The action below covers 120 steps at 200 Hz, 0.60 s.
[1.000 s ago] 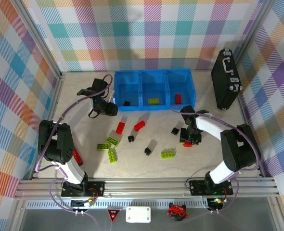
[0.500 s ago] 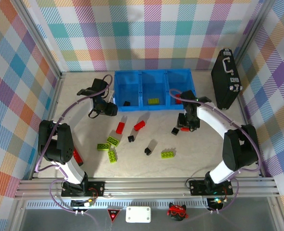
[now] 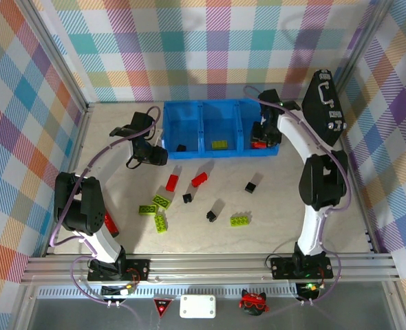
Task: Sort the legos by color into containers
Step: Place the lego in the container.
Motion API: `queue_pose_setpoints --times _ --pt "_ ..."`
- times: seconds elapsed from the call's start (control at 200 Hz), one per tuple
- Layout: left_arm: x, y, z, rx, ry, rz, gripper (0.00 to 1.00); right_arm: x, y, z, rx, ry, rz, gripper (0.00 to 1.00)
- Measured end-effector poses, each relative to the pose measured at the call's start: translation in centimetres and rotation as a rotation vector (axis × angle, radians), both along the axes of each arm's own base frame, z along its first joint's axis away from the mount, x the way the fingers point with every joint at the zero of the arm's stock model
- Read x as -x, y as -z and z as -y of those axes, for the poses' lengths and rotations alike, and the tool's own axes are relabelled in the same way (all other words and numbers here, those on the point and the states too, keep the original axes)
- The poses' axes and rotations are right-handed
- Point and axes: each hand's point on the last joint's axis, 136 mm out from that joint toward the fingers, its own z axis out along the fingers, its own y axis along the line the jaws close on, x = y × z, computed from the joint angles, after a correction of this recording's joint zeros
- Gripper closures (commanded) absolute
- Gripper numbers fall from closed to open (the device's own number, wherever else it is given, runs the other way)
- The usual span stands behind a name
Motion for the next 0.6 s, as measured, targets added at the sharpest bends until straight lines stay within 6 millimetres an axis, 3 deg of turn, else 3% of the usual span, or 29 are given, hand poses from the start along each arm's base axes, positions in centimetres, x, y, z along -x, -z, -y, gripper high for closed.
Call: queue_pose_setpoints --times 0.305,0.6 --pt "0.0 0.0 0.0 0.000 0.000 0.000 0.50 -6.4 2.0 0.1 0.001 -0.004 0.003 0.53" --pt "-0.1 0.0 -0.1 -0.007 -0.003 0.003 0.50 -10.1 5.3 -0.3 0.012 -0.032 0.007 0.53"
